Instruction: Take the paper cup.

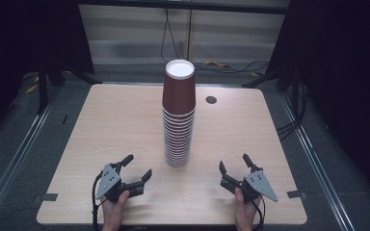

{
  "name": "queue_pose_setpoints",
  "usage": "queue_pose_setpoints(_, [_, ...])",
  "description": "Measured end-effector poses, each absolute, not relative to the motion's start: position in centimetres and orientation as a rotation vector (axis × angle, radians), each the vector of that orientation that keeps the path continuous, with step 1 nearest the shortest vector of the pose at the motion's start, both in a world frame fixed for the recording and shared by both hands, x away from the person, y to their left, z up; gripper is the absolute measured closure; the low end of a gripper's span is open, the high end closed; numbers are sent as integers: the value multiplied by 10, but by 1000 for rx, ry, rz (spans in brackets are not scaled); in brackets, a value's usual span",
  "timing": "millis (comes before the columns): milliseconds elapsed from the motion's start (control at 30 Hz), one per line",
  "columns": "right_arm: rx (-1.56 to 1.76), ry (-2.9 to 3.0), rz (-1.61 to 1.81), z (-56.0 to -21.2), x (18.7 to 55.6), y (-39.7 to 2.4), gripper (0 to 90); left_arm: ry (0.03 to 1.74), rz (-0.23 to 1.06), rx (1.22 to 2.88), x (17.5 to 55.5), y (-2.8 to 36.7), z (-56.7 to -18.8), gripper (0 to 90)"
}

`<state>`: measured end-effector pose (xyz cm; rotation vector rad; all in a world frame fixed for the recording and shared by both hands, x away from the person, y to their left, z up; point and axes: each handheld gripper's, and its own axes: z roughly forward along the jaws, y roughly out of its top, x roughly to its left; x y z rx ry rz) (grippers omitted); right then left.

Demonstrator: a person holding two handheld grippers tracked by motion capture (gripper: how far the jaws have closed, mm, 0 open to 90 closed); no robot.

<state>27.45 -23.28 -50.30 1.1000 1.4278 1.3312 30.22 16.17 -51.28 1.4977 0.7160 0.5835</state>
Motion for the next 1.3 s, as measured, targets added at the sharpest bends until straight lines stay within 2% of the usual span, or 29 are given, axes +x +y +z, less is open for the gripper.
queue_pose_setpoints(467, [1135,1497,1367,-501,279,-237,131,705,582,1496,302,163,-513,156])
queue_pose_setpoints(700, [1133,1583,1361,-496,282,-232,159,701,575,1494,302,162,-513,157])
queue_pose_setpoints(1000, [1066,1669,1464,-469,284,-228,179,686,574,1503,302,162,-513,159])
queue_pose_setpoints(1033, [1053,1694,1472,-463,284,-227,207,687,581,1502,302,162,-513,160])
queue_pose_setpoints(1167, [1037,1732,1501,-458,287,-223,223,683,574,1505,302,163,-513,160])
queue_pose_setpoints(1300, [1027,1774,1512,-449,289,-217,216,684,580,1505,302,163,-513,160])
